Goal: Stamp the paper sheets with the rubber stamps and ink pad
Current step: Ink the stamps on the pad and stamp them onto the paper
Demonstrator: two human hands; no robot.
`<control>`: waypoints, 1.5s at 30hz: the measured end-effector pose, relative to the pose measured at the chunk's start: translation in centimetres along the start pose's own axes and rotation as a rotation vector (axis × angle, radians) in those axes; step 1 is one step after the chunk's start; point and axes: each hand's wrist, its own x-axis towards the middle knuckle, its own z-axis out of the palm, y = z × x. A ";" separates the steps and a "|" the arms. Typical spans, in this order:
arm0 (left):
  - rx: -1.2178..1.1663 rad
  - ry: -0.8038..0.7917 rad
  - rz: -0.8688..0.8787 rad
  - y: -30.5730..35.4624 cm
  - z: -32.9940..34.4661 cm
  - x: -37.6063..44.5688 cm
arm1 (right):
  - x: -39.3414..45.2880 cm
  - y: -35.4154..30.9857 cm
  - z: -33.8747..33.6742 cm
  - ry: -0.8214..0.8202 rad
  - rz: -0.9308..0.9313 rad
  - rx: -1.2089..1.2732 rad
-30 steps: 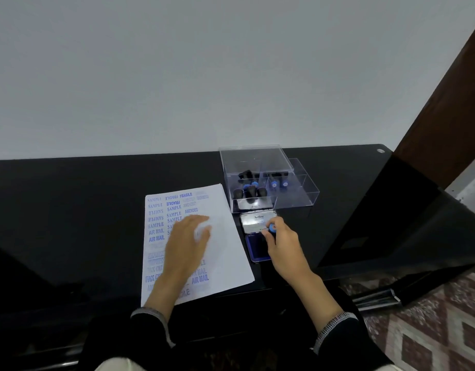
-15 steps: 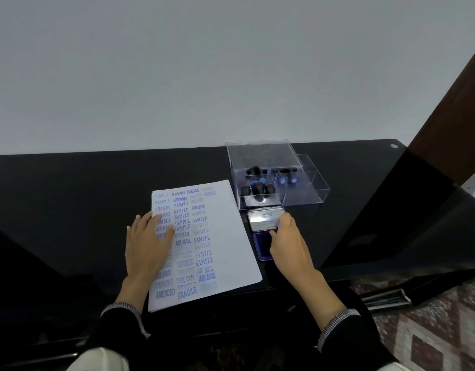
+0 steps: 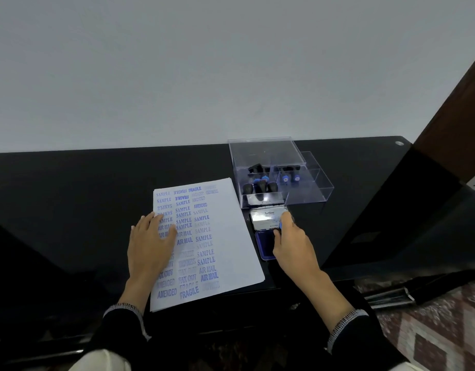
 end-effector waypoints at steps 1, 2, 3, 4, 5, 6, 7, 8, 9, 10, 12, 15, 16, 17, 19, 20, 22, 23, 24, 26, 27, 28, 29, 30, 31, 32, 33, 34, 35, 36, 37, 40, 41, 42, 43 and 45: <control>0.003 0.000 0.000 0.0 0.0 0.0 | 0.0 0.0 -0.1 -0.001 -0.003 0.004; 0.005 0.001 0.003 0.0 0.0 0.0 | 0.0 0.0 -0.2 0.003 -0.007 0.019; 0.003 0.002 0.005 0.0 0.0 0.0 | 0.0 0.0 -0.3 0.009 -0.007 0.044; 0.001 0.003 0.006 0.0 0.0 0.0 | 0.0 0.0 -0.4 0.013 -0.006 0.072; -0.001 0.003 0.006 0.0 0.0 0.0 | -0.1 0.0 -0.5 0.014 -0.005 0.089; -0.001 0.003 0.005 0.0 0.0 0.0 | -0.1 0.1 -0.5 0.014 -0.005 0.092; -0.001 0.003 0.005 0.1 0.0 0.0 | 0.0 0.1 -0.4 0.012 -0.006 0.080; 0.000 0.003 0.005 0.0 0.0 0.0 | 0.0 0.1 -0.3 0.009 -0.006 0.062; 0.001 0.001 0.006 0.0 0.0 0.0 | 0.1 0.0 -0.2 0.002 -0.009 0.039; 0.002 -0.001 0.006 0.1 -0.1 0.0 | 0.1 0.0 -0.2 -0.004 -0.014 0.018; 0.005 -0.004 0.001 0.1 -0.1 -0.1 | 0.2 -0.1 -0.2 -0.008 -0.021 0.010; 0.004 -0.007 -0.004 0.2 -0.2 -0.1 | 0.1 0.2 -0.4 -0.008 -0.015 0.095; 0.005 -0.008 -0.004 0.2 -0.2 -0.1 | 0.0 0.2 -0.5 -0.009 -0.008 0.126; 0.005 -0.010 -0.003 0.2 -0.2 -0.1 | 0.0 0.3 -0.5 -0.006 -0.004 0.147; -0.001 -0.010 -0.003 0.2 -0.2 -0.1 | 0.0 0.3 -0.4 0.002 -0.006 0.142; -0.004 -0.009 -0.002 0.2 -0.3 -0.1 | 0.0 0.2 -0.4 0.002 -0.011 0.115; -0.007 -0.011 0.002 0.2 -0.3 -0.1 | -0.1 0.1 -0.3 -0.003 -0.031 0.054; -0.008 -0.013 0.002 0.2 -0.3 -0.1 | 0.0 0.1 -0.3 -0.011 -0.036 0.029; -0.009 -0.014 0.002 0.1 -0.3 -0.1 | 0.0 0.1 -0.3 -0.019 -0.035 0.017; -0.006 -0.015 0.002 0.1 -0.2 -0.1 | 0.1 0.1 -0.5 -0.026 -0.033 0.037; -0.003 -0.015 0.001 0.1 -0.2 -0.1 | 0.2 0.2 -0.6 -0.032 -0.031 0.056; 0.000 -0.015 0.000 0.1 -0.2 0.0 | 0.4 0.2 -0.8 -0.040 -0.028 0.071; 0.003 -0.016 -0.002 0.1 -0.2 0.0 | 0.6 0.2 -1.0 -0.054 -0.025 0.076; 0.006 -0.016 -0.003 0.1 -0.2 0.0 | 0.9 0.2 -1.2 -0.073 -0.021 0.072; 0.008 -0.017 -0.003 0.2 -0.2 0.0 | 1.1 0.2 -1.3 -0.091 -0.014 0.064; 0.007 -0.016 -0.002 0.2 -0.2 0.0 | 1.3 0.2 -1.4 -0.105 -0.007 0.057; 0.003 -0.015 -0.002 0.2 -0.2 0.0 | 1.3 0.1 -1.4 -0.105 -0.007 0.055; -0.002 -0.015 -0.002 0.2 -0.3 -0.1 | 1.3 0.2 -1.2 -0.095 -0.011 0.054; -0.005 -0.013 -0.001 0.2 -0.3 -0.1 | 1.1 0.2 -1.1 -0.082 -0.016 0.050; -0.008 -0.010 0.001 0.2 -0.3 -0.1 | 0.9 0.2 -0.9 -0.068 -0.018 0.044; -0.011 -0.009 0.002 0.3 -0.3 -0.1 | 0.7 0.2 -0.7 -0.054 -0.023 0.037; -0.009 -0.011 0.004 0.3 -0.3 -0.2 | 0.4 0.3 -0.2 -0.037 -0.022 0.017; -0.009 -0.011 0.005 0.2 -0.3 -0.2 | 0.3 0.3 -0.1 -0.037 -0.022 0.018; -0.008 -0.011 0.005 0.2 -0.3 -0.2 | 0.3 0.3 -0.1 -0.037 -0.021 0.024; -0.006 -0.011 0.003 0.2 -0.3 -0.2 | 0.3 0.3 -0.1 -0.037 -0.019 0.032; -0.001 -0.012 0.002 0.1 -0.2 -0.1 | 0.4 0.4 -0.4 -0.046 -0.020 0.036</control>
